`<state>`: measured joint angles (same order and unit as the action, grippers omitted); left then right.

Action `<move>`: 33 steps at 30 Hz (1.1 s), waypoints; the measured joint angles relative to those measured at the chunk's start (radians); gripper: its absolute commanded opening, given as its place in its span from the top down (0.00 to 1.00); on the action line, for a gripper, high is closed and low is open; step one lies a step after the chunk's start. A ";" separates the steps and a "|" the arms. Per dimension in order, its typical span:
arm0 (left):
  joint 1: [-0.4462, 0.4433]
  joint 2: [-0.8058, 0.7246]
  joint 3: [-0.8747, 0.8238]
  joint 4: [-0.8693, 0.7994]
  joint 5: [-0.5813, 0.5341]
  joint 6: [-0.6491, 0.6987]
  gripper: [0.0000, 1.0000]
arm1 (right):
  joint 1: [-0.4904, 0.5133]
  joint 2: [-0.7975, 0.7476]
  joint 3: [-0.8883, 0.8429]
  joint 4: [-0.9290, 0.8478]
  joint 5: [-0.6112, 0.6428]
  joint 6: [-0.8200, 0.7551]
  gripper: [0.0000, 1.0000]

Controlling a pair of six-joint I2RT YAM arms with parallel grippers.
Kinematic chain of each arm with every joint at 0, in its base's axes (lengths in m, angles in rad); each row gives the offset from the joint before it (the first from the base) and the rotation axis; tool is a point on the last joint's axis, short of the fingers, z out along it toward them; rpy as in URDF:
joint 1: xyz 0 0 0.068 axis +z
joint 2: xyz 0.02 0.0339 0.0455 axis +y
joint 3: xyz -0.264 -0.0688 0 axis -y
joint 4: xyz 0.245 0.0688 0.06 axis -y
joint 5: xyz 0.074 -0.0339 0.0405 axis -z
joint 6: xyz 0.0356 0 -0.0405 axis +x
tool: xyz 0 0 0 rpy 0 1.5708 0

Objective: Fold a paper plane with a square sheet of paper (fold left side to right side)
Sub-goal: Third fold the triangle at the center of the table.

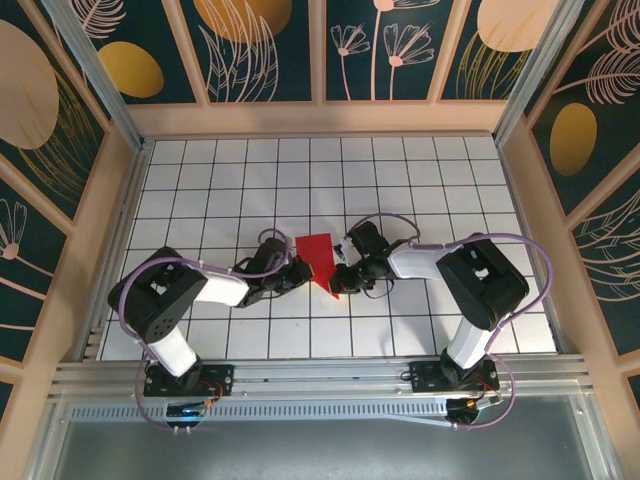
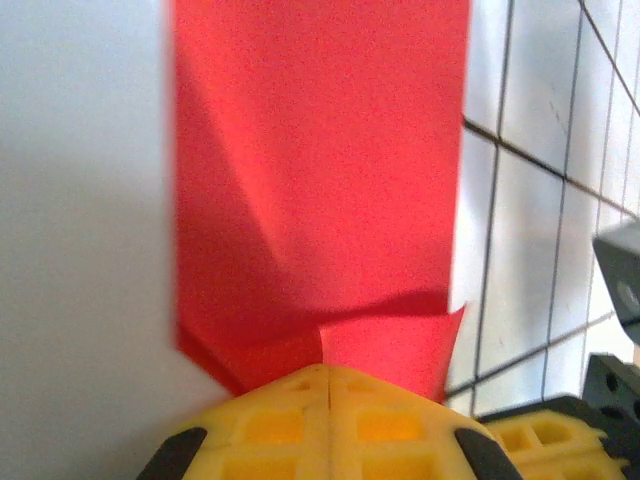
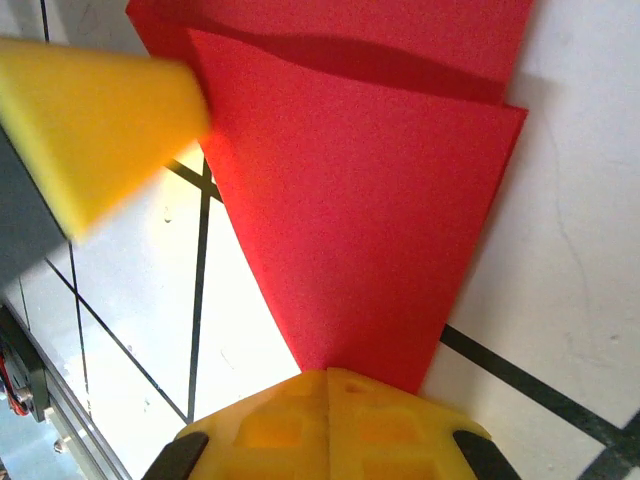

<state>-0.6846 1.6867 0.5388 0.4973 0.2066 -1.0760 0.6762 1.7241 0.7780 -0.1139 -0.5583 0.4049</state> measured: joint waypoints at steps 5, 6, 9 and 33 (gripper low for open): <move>0.059 -0.028 -0.003 -0.055 -0.031 0.051 1.00 | 0.000 0.000 0.000 0.000 0.000 -0.003 1.00; 0.063 -0.029 -0.003 -0.058 -0.032 0.056 1.00 | 0.000 0.000 0.000 0.000 0.000 -0.003 1.00; 0.072 -0.029 -0.001 -0.063 -0.024 0.074 1.00 | 0.000 0.000 0.000 0.000 0.000 -0.003 1.00; -0.024 -0.067 0.083 -0.140 0.040 0.227 1.00 | 0.002 -0.001 0.000 0.000 0.000 -0.002 1.00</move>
<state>-0.7082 1.6196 0.6220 0.3569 0.2470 -0.8490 0.6781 1.7229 0.7784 -0.1135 -0.5579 0.4026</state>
